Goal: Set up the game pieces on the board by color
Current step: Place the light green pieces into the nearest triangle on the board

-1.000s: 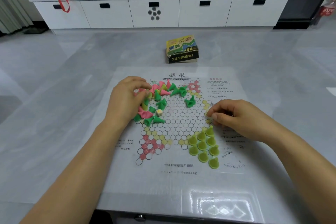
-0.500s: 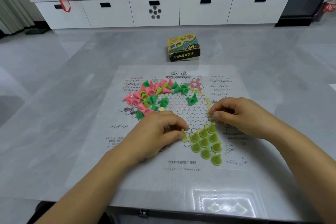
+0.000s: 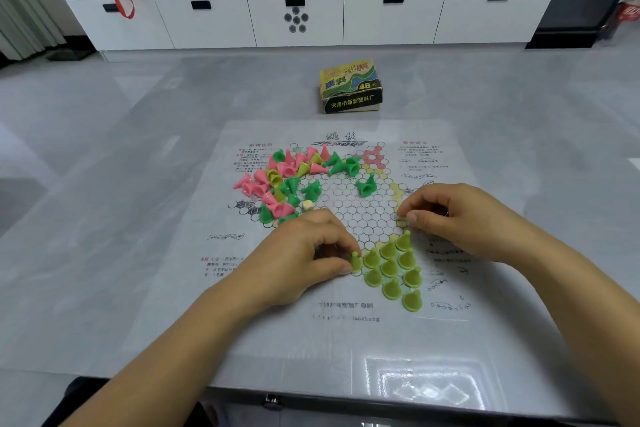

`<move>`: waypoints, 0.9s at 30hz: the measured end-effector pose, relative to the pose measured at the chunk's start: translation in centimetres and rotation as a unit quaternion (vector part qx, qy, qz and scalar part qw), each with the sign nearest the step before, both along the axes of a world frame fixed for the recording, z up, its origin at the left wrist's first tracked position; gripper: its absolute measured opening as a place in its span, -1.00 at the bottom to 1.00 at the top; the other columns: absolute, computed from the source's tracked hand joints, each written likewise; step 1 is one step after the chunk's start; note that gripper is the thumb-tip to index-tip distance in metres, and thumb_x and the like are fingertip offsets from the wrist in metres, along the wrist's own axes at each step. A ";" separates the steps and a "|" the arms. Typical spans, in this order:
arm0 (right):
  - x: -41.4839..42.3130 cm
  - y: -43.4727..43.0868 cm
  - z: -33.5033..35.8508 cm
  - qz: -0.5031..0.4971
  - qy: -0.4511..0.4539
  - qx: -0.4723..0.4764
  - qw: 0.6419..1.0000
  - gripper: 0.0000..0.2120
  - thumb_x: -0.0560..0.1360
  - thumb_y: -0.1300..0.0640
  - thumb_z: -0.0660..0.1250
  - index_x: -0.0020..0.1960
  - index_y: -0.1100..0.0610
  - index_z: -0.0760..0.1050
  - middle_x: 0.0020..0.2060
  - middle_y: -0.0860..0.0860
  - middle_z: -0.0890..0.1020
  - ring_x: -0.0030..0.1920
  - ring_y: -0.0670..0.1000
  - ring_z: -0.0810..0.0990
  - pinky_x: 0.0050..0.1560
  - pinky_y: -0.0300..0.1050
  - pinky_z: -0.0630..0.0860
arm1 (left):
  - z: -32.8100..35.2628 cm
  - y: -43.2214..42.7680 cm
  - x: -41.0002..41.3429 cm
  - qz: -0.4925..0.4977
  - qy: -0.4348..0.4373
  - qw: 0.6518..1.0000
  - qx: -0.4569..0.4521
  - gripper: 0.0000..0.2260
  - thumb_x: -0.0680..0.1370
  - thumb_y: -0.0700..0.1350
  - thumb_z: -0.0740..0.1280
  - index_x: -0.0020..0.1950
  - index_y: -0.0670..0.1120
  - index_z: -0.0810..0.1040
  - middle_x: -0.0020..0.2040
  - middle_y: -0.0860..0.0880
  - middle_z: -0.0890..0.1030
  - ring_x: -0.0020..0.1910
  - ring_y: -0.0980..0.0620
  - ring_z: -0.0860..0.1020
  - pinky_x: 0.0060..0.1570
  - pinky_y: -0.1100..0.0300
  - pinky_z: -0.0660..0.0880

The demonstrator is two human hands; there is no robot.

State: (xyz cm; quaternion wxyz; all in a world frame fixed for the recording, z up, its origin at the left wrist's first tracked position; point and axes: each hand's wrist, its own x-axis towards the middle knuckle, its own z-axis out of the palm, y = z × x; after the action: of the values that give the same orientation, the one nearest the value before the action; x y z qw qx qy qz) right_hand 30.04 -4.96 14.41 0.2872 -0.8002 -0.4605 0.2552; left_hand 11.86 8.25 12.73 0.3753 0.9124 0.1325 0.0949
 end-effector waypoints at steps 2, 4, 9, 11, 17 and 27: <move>0.0 0.0 0.0 0.001 0.001 0.000 1.000 -0.91 0.49 0.09 0.29 -0.11 -0.07 0.55 -0.13 -0.06 0.64 -0.07 -0.01 0.57 -0.04 -0.13 0.48 | 0.0 0.0 0.0 -0.002 0.000 1.000 0.001 -0.85 0.41 -0.15 0.43 -0.03 -0.02 0.63 -0.09 0.17 0.51 -0.06 0.22 0.48 -0.10 0.49 0.39; 0.0 0.0 0.0 0.002 0.001 -0.001 1.000 -0.90 0.49 0.10 0.29 -0.12 -0.08 0.55 -0.14 -0.07 0.63 -0.07 -0.02 0.57 -0.04 -0.13 0.48 | 0.1 -0.1 -0.1 -0.003 -0.002 1.000 0.003 -0.85 0.41 -0.15 0.44 -0.04 -0.02 0.63 -0.10 0.18 0.51 -0.06 0.21 0.48 -0.10 0.50 0.38; -0.1 0.1 0.0 0.005 -0.001 -0.001 1.000 -0.90 0.49 0.10 0.29 -0.12 -0.08 0.55 -0.13 -0.07 0.64 -0.07 -0.01 0.58 -0.01 -0.09 0.49 | 0.0 -0.1 -0.1 -0.008 -0.001 1.000 -0.001 -0.84 0.40 -0.16 0.44 -0.04 -0.03 0.63 -0.12 0.18 0.50 -0.09 0.23 0.49 -0.11 0.48 0.40; -0.1 0.1 0.1 0.006 -0.005 -0.002 1.000 -0.90 0.49 0.10 0.29 -0.12 -0.08 0.55 -0.12 -0.06 0.64 -0.06 -0.01 0.57 0.01 -0.08 0.49 | 0.0 -0.2 -0.1 -0.011 -0.001 1.000 -0.001 -0.84 0.40 -0.16 0.44 -0.03 -0.03 0.63 -0.12 0.18 0.50 -0.10 0.23 0.49 -0.10 0.47 0.42; -0.1 0.1 0.1 0.009 -0.012 -0.006 1.000 -0.90 0.50 0.10 0.28 -0.10 -0.07 0.55 -0.12 -0.08 0.63 -0.08 -0.05 0.57 -0.03 -0.14 0.48 | 0.0 -0.2 -0.1 -0.010 0.002 1.000 0.004 -0.82 0.40 -0.15 0.44 -0.01 -0.02 0.63 -0.10 0.16 0.51 -0.06 0.20 0.48 -0.07 0.40 0.44; -0.1 0.1 0.0 0.004 -0.004 -0.004 1.000 -0.90 0.49 0.09 0.29 -0.09 -0.05 0.57 -0.14 -0.06 0.64 -0.07 -0.01 0.58 0.00 -0.06 0.50 | 0.8 1.2 -0.5 0.088 -0.062 0.994 0.031 -0.88 0.46 -0.22 0.36 -0.06 -0.04 0.62 -0.15 0.13 0.57 -0.16 0.27 0.50 -0.14 0.53 0.36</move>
State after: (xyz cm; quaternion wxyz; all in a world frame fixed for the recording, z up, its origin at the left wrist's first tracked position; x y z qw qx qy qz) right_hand 29.97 -4.88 14.41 0.2810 -0.8004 -0.4639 0.2553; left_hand 11.33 9.48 13.55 0.3447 0.9008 0.1853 0.1880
